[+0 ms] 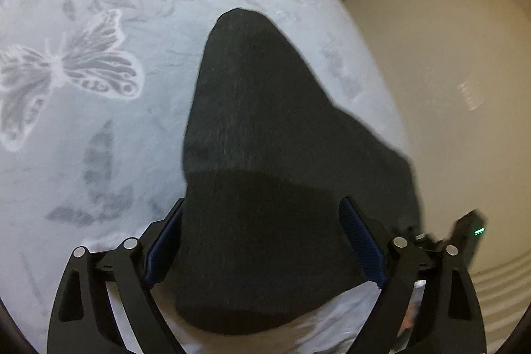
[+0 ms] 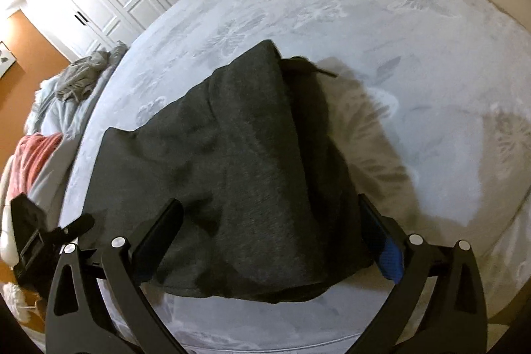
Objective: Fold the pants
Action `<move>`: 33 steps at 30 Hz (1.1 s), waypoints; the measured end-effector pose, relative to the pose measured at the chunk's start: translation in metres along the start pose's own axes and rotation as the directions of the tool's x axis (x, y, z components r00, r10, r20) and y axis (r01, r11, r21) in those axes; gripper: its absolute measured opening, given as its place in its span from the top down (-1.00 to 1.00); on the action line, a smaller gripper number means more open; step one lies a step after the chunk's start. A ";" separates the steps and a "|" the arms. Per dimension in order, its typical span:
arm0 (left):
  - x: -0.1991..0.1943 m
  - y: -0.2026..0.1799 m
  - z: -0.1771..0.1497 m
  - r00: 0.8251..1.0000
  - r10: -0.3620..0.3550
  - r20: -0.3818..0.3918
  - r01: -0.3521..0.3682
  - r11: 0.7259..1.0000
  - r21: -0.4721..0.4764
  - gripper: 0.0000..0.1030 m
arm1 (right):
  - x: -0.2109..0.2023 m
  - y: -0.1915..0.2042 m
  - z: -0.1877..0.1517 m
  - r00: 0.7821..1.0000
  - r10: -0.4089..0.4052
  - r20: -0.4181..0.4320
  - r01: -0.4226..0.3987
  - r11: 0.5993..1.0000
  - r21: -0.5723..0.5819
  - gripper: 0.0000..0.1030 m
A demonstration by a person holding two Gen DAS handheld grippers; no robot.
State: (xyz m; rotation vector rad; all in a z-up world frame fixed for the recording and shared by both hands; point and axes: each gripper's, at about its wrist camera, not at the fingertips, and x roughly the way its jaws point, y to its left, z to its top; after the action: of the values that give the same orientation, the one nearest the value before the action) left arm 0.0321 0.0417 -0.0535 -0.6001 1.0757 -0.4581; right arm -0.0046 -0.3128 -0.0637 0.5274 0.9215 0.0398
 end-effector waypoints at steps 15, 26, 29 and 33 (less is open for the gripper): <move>-0.044 -0.008 -0.055 0.997 0.077 -0.030 -0.076 0.997 0.033 0.35 | -0.032 0.002 -0.034 0.990 0.092 -0.106 -0.089 0.995 0.039 -0.06; -0.022 0.006 -0.052 0.996 -0.067 -0.055 0.064 0.996 -0.057 0.35 | -0.024 0.017 -0.043 0.998 0.021 -0.061 -0.022 1.000 -0.009 -0.24; -0.025 0.016 -0.051 0.993 -0.099 -0.057 0.093 0.991 -0.099 0.69 | -0.027 0.007 -0.042 0.996 0.065 -0.061 -0.062 0.997 0.043 0.04; -0.050 -0.001 -0.053 0.992 -0.127 -0.015 0.126 0.990 -0.059 0.76 | -0.048 0.016 -0.041 0.991 0.131 -0.031 -0.130 0.991 0.023 0.39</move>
State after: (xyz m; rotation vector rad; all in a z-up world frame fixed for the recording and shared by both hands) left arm -0.0364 0.0596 -0.0380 -0.7195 1.0750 -0.5454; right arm -0.0628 -0.2945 -0.0404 0.6071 0.9190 0.1579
